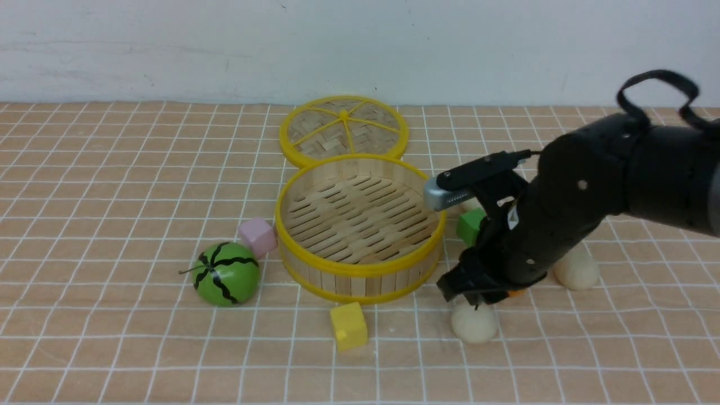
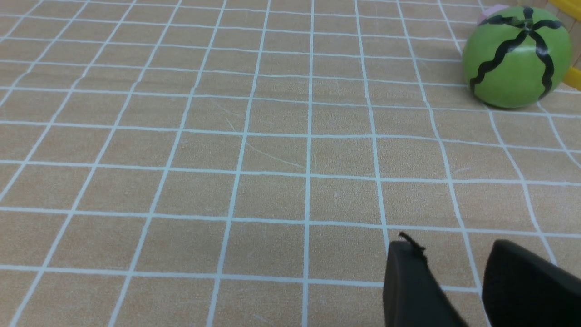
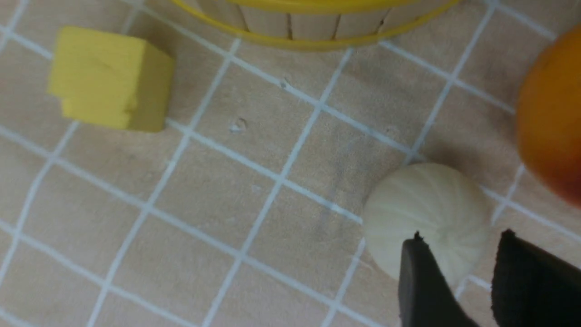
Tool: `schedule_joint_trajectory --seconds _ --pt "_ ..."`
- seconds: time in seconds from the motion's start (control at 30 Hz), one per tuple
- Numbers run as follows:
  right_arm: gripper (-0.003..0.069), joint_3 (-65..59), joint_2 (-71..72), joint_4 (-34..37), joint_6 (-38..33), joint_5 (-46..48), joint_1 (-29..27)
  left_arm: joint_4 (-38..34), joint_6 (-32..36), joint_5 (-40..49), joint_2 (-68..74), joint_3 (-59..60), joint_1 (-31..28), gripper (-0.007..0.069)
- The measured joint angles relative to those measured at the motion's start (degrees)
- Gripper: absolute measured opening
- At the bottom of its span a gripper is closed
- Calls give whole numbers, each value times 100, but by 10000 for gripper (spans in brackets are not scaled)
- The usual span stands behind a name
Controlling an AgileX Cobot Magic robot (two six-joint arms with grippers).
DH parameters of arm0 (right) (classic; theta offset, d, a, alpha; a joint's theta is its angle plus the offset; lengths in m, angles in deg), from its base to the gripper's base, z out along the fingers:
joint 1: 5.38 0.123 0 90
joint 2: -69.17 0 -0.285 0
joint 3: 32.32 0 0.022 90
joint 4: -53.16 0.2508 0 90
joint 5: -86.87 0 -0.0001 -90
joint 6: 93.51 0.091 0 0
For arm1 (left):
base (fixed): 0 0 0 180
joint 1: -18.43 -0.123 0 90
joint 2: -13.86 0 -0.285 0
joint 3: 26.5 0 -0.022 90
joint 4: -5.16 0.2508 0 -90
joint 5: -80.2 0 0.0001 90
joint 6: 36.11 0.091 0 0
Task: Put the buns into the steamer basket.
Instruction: Use the right arm to grab a steamed stuffed bun
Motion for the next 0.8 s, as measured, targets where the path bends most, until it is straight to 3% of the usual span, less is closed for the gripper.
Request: schedule_joint_trajectory --seconds 0.63,0.7,0.8 --pt "239 31 -610 -238 228 -148 0 0 0 0 0 0 0 238" --pt "230 31 -649 -238 228 -161 0 0 0 0 0 0 0 238" --pt "148 31 -643 -238 223 -178 0 0 0 0 0 0 0 238"
